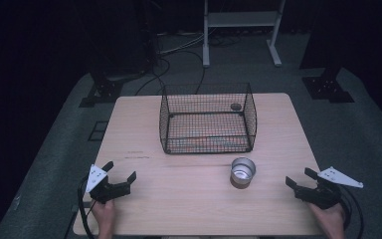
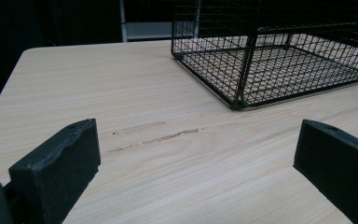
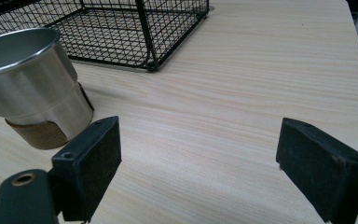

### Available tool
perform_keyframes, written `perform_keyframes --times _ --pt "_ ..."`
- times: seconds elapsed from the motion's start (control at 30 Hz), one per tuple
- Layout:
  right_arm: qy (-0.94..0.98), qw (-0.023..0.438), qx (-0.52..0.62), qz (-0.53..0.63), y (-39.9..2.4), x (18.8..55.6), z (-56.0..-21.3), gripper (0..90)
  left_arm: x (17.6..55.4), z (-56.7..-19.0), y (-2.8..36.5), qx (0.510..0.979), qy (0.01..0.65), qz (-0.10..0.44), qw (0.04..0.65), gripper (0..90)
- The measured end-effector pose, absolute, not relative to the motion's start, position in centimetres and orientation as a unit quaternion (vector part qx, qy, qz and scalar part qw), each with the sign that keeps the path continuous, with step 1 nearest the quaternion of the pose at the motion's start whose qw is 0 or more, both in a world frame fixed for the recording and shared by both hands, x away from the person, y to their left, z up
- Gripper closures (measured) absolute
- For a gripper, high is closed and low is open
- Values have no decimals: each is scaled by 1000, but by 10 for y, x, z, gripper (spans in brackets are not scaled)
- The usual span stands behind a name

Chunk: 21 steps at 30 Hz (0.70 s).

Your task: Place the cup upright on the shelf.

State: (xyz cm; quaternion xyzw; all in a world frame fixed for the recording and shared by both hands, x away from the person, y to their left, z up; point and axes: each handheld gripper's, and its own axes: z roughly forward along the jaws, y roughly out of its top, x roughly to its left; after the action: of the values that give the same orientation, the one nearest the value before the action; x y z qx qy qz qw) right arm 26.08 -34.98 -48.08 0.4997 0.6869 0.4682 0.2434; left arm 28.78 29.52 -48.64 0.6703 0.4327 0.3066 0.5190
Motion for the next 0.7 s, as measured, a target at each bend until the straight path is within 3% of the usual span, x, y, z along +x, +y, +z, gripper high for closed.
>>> perform_keyframes --times 0.7 --pt "702 250 474 469 -338 257 -465 133 287 -486 294 673 427 305 520 0"
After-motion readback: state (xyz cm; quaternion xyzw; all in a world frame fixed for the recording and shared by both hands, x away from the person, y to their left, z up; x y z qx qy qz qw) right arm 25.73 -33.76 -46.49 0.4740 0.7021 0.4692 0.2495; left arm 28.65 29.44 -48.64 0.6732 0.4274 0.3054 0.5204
